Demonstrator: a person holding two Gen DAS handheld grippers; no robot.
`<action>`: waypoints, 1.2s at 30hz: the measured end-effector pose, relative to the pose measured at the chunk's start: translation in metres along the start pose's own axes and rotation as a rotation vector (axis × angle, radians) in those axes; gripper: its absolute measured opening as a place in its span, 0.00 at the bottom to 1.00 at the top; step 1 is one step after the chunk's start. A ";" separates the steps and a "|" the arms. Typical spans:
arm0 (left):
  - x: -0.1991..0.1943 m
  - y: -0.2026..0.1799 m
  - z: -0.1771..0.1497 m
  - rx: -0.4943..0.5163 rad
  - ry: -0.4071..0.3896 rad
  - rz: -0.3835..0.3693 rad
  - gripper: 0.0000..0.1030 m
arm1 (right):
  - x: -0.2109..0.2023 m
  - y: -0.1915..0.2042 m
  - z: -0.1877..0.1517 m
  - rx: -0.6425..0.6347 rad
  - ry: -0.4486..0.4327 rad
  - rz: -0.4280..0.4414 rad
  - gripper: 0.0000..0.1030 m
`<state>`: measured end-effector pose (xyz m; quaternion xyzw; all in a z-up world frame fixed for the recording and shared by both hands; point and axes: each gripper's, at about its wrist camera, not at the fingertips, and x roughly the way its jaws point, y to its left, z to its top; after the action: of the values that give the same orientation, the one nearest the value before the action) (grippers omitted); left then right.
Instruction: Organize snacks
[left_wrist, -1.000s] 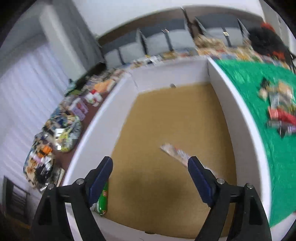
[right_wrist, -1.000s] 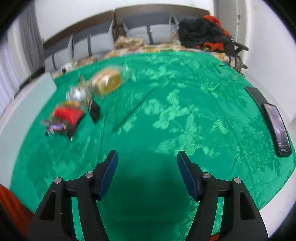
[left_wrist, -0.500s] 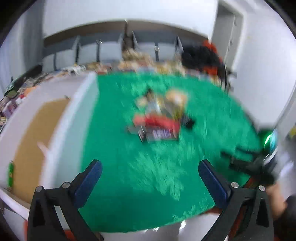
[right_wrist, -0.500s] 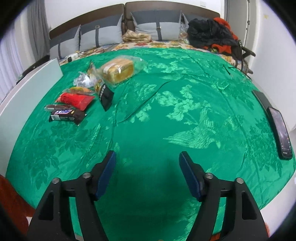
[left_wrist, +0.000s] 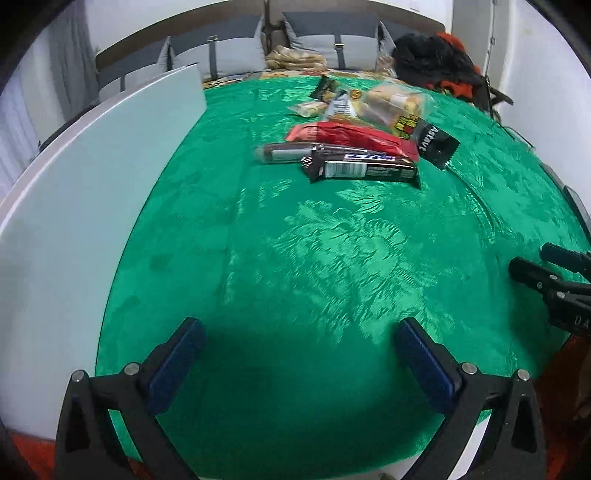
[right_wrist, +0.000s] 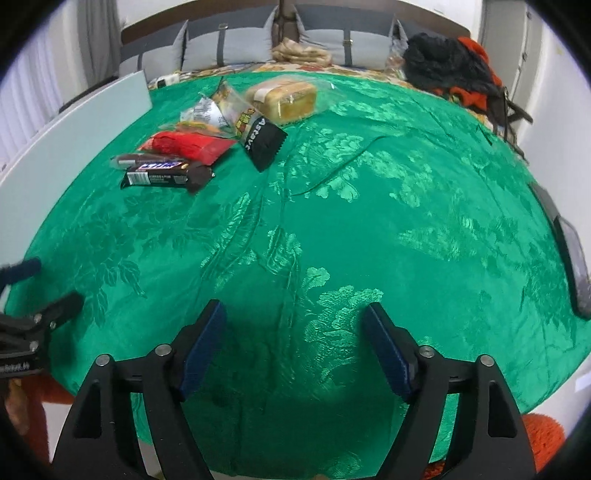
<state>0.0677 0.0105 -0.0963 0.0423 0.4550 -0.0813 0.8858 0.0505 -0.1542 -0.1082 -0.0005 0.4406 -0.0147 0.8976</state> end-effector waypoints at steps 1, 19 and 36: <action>-0.002 0.003 -0.001 -0.003 0.002 -0.002 1.00 | 0.000 0.000 -0.001 0.002 -0.003 -0.004 0.81; 0.003 0.018 -0.001 0.004 -0.041 -0.015 1.00 | -0.003 0.000 -0.007 0.016 -0.045 -0.008 0.90; 0.002 0.017 -0.001 0.000 -0.042 -0.010 1.00 | -0.003 0.002 -0.009 0.005 -0.077 -0.006 0.90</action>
<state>0.0719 0.0275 -0.0986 0.0384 0.4364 -0.0867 0.8948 0.0421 -0.1522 -0.1112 0.0001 0.4059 -0.0183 0.9137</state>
